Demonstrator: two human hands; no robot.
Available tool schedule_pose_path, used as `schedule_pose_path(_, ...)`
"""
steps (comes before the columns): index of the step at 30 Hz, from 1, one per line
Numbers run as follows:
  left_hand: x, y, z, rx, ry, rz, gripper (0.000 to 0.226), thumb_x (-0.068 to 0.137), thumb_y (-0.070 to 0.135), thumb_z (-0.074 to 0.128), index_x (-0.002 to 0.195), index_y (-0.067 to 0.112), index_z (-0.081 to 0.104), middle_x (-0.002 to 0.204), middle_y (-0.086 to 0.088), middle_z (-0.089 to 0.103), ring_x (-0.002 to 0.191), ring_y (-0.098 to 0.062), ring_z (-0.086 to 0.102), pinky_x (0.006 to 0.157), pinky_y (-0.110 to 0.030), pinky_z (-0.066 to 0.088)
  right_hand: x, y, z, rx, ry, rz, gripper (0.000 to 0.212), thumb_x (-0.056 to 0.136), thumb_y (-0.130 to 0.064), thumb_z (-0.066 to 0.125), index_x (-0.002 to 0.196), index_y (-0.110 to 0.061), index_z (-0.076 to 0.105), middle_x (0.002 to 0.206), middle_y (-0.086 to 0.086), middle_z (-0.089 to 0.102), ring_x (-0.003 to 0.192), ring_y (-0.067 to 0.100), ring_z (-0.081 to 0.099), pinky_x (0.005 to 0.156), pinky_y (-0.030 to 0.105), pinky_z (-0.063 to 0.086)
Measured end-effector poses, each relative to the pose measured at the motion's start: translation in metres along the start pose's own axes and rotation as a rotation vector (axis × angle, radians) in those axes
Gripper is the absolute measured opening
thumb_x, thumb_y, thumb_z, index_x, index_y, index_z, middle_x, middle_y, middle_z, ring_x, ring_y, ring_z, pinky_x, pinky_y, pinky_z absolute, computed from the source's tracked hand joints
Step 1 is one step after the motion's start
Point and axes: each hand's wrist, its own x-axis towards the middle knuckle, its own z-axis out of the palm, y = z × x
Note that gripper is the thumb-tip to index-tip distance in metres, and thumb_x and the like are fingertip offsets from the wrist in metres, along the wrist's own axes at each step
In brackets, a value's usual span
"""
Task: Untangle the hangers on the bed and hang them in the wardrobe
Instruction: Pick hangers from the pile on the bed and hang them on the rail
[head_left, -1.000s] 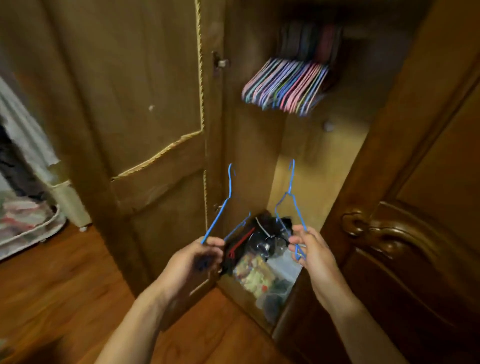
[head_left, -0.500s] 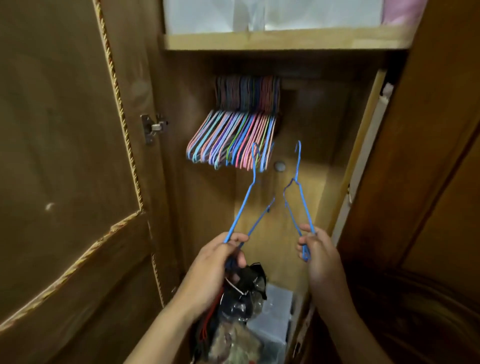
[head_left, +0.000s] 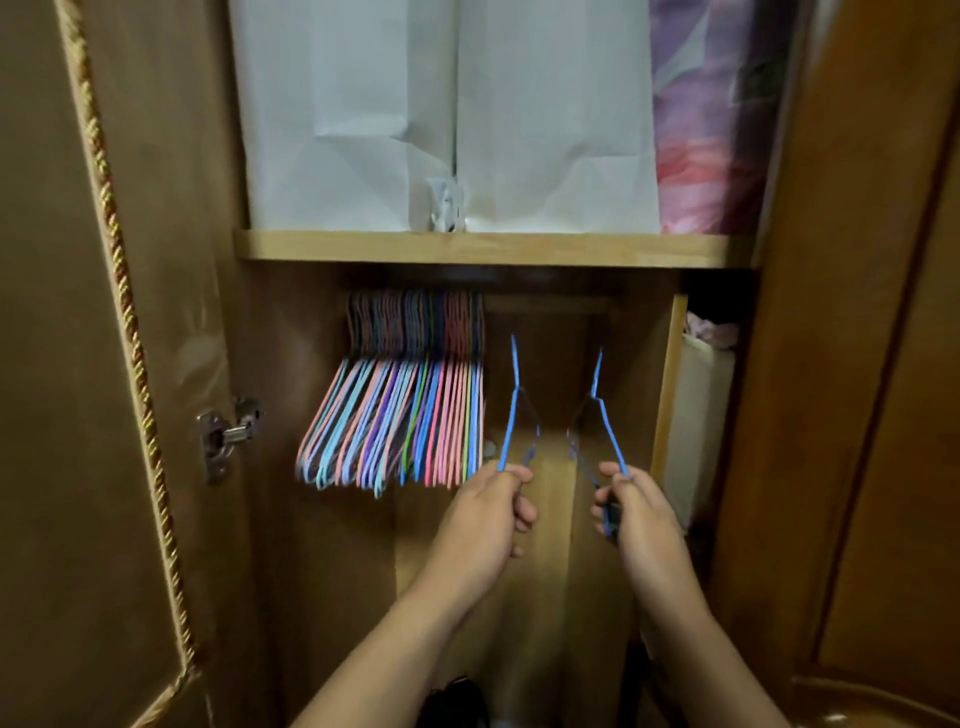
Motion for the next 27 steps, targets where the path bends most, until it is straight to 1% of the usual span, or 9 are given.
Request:
schedule_pose_path(3,0.035,0.015,0.006,0.055,0.052,0.034,0.023,0.090,0.035,0.042,0.096,0.024,0.062,0.070,0.000,0.063,0.073,-0.021,0.057,0.066,-0.036,0.046,0.016,0.001,0.005,-0.028,-0.003,0.001,0.029,0.104,-0.008,0.037,0.090,-0.021,0.059,0.070,0.003,0.049,0.064,0.018,0.046,0.055,0.027,0.033)
schedule_pose_path(7,0.085,0.028,0.015,0.149,0.047,0.025,0.028,0.082,0.039,0.038,0.093,0.023,0.059,0.075,0.001,0.065,0.076,-0.023,0.058,0.082,-0.050,0.054,0.025,0.012,0.008,-0.091,0.027,-0.010,0.029,0.105,-0.012,0.039,0.090,-0.023,0.061,0.072,0.002,0.053,0.069,0.020,0.050,0.063,0.034,0.037)
schedule_pose_path(10,0.095,0.027,0.031,0.220,0.002,0.015,0.024,0.085,0.037,0.040,0.091,0.021,0.058,0.085,-0.006,0.069,0.078,-0.023,0.059,0.085,-0.049,0.054,0.026,0.022,0.010,-0.135,0.018,-0.011,0.026,0.105,-0.017,0.040,0.095,-0.024,0.063,0.073,0.002,0.055,0.071,0.022,0.052,0.069,0.039,0.037)
schedule_pose_path(12,0.091,0.023,0.039,0.199,0.020,0.027,0.019,0.093,0.030,0.041,0.095,0.022,0.057,0.090,-0.007,0.069,0.078,-0.022,0.059,0.083,-0.044,0.053,0.028,0.025,0.009,-0.128,0.006,0.007,0.024,0.105,-0.017,0.040,0.101,-0.021,0.063,0.074,0.003,0.054,0.070,0.023,0.051,0.067,0.039,0.036)
schedule_pose_path(16,0.088,0.015,0.037,0.219,0.081,0.085,0.020,0.100,0.026,0.037,0.095,0.024,0.056,0.092,-0.006,0.067,0.074,-0.018,0.056,0.064,-0.031,0.043,0.027,0.026,0.006,-0.145,-0.004,0.004,0.025,0.105,-0.017,0.039,0.100,-0.024,0.063,0.078,0.005,0.055,0.073,0.023,0.052,0.072,0.040,0.038)
schedule_pose_path(18,0.095,0.017,0.033,0.178,0.077,0.071,0.020,0.101,0.024,0.037,0.096,0.023,0.056,0.088,-0.006,0.066,0.072,-0.018,0.055,0.066,-0.031,0.042,0.025,0.024,0.004,-0.142,-0.019,0.007,0.025,0.105,-0.017,0.039,0.100,-0.024,0.062,0.079,0.006,0.055,0.075,0.022,0.052,0.074,0.038,0.039)
schedule_pose_path(21,0.113,0.028,0.026,0.060,0.085,-0.067,0.023,0.099,0.023,0.036,0.109,0.018,0.056,0.081,-0.005,0.066,0.070,-0.019,0.054,0.066,-0.035,0.044,0.023,0.021,0.004,-0.136,-0.034,0.012,0.025,0.105,-0.016,0.039,0.100,-0.023,0.062,0.080,0.006,0.055,0.076,0.021,0.052,0.074,0.037,0.039)
schedule_pose_path(24,0.119,0.030,0.015,0.071,0.059,-0.192,0.032,0.100,0.024,0.034,0.126,0.017,0.051,0.085,-0.007,0.063,0.068,-0.018,0.051,0.060,-0.032,0.046,0.026,0.024,0.005,-0.123,-0.040,0.023,0.024,0.105,-0.015,0.040,0.100,-0.022,0.063,0.079,0.005,0.055,0.075,0.022,0.052,0.073,0.037,0.038)
schedule_pose_path(27,0.107,0.025,0.014,0.136,0.055,-0.222,0.040,0.103,0.029,0.033,0.140,0.019,0.041,0.094,-0.006,0.062,0.075,-0.018,0.055,0.069,-0.035,0.055,0.033,0.028,0.007,-0.106,-0.034,0.045,0.024,0.105,-0.014,0.040,0.101,-0.020,0.063,0.077,0.004,0.054,0.073,0.020,0.051,0.067,0.033,0.038)
